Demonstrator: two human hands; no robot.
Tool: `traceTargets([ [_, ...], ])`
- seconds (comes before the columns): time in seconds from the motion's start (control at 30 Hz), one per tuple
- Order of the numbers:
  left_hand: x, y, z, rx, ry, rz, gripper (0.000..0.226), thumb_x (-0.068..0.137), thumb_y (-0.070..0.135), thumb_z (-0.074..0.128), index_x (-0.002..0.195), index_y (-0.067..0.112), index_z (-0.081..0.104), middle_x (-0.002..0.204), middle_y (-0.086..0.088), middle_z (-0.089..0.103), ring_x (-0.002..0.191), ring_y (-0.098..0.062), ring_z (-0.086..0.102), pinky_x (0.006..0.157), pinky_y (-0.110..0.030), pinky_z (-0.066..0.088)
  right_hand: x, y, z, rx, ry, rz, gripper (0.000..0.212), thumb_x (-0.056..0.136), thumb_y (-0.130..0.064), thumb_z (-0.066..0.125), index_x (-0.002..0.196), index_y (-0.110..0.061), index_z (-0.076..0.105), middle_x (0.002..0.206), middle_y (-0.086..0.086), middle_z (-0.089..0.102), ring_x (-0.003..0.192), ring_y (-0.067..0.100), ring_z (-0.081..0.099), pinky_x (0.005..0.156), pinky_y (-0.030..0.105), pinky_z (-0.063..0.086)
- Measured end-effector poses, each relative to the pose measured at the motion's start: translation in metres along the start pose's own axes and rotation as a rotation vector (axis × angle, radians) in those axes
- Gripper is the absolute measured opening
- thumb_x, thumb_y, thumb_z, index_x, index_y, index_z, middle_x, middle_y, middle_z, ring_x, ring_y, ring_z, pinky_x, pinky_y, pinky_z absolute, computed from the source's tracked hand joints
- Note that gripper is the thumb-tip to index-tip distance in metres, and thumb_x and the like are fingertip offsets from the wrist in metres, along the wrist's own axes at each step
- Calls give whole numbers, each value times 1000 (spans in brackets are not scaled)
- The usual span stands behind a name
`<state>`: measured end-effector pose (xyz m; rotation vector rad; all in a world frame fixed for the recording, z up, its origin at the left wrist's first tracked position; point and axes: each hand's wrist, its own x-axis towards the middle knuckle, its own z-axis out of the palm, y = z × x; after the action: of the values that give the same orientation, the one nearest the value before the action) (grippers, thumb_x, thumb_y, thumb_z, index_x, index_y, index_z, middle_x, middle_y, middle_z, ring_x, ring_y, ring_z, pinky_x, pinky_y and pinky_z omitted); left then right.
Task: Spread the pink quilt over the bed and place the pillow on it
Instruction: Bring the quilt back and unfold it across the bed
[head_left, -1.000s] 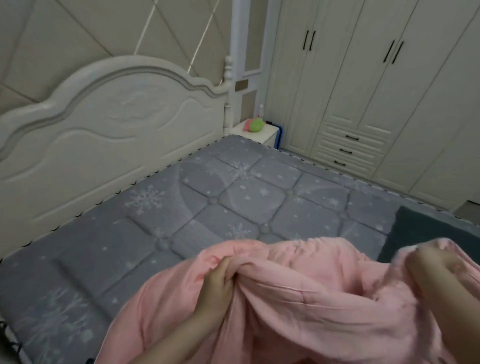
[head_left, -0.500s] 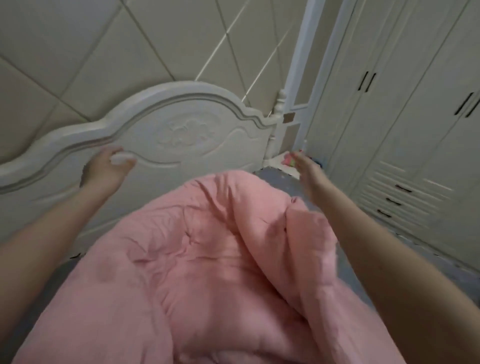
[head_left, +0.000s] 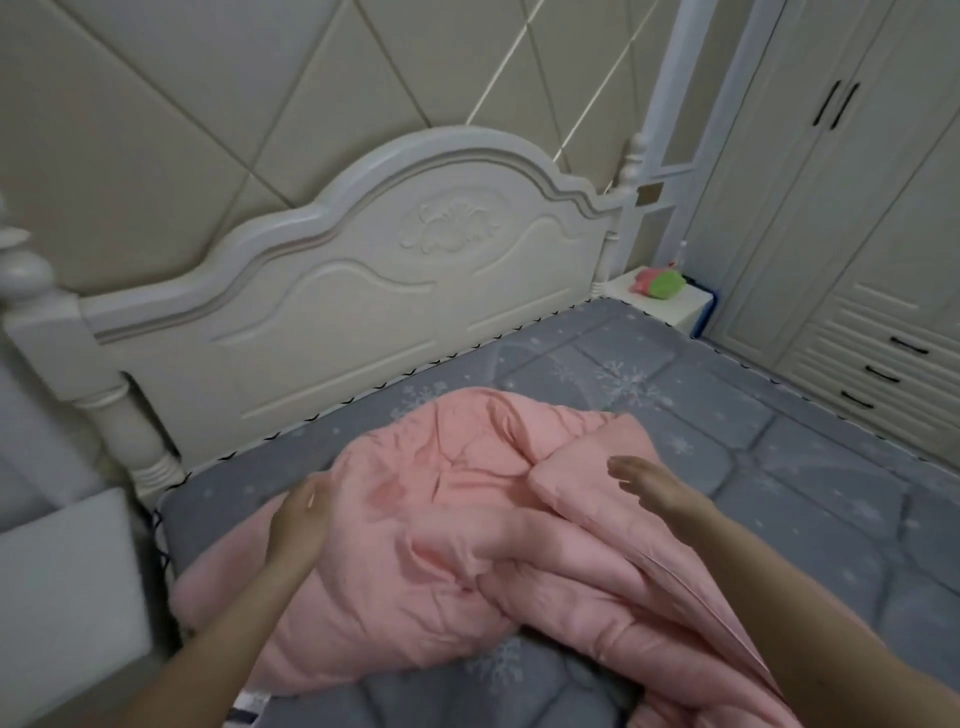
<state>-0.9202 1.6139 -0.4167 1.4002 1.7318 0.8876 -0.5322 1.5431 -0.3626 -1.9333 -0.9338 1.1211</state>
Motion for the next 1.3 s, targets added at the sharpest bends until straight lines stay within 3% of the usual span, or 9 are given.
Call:
traceTargets([
  [0.07,-38,-24,-26,-41,55,-102,34,97,30,35,107,14,64,120,-11,58,122,-34,47,94,-32,33,-34,16,-4,10,22,17,38,96,-23,46,132,-8,48,137,10,49,114,22,47,73,22,37],
  [0.17,-86,-54,-70,-58,145,-257,39,99,30,36,127,10,54,136,-16,50,124,-35,44,105,-37,33,-89,34,-5,53,25,18,32,97,-17,44,126,-7,50,137,11,49,105,19,45,64,15,32],
  [0.37,-177,-60,-127,-87,127,-163,35,96,26,40,125,15,56,126,-13,57,105,-27,54,79,-27,35,-184,57,10,100,55,-65,36,95,-15,49,128,-2,51,119,10,53,101,21,48,70,22,40],
  [0.53,-258,-68,-149,-41,77,-72,35,97,25,41,123,9,58,127,-11,57,116,-24,51,91,-28,36,-257,96,34,140,34,-73,32,94,-8,50,125,-2,52,115,5,52,102,20,48,65,19,43],
  [0.6,-282,-75,-151,1,54,-43,36,97,22,43,128,5,54,134,-11,52,123,-26,47,100,-30,33,-277,116,46,161,29,-40,32,93,-10,52,123,1,54,112,10,56,102,21,49,76,25,45],
  [0.7,-306,-89,-148,57,-2,-22,36,96,21,46,128,5,53,134,-11,53,122,-26,48,96,-28,33,-305,152,60,161,33,6,14,92,-11,53,103,-13,63,93,1,60,95,18,52,63,13,39],
  [0.77,-317,-95,-140,98,-68,-3,38,93,29,48,124,7,56,126,-8,58,113,-25,53,88,-27,34,-324,172,69,137,56,43,19,92,-13,54,110,-13,59,97,0,57,92,16,50,61,12,33],
  [0.9,-316,-101,-112,123,-157,24,32,95,20,50,123,7,57,125,-12,59,108,-21,54,81,-21,30,-328,201,81,79,94,144,38,90,-6,54,127,3,51,119,12,52,101,18,45,90,27,39],
  [1.3,-169,-114,-54,289,-483,183,36,91,12,54,127,6,53,127,-11,55,111,-24,55,83,-19,35,-224,186,114,-207,167,232,40,92,-16,53,128,2,52,124,12,56,110,17,48,101,28,34],
])
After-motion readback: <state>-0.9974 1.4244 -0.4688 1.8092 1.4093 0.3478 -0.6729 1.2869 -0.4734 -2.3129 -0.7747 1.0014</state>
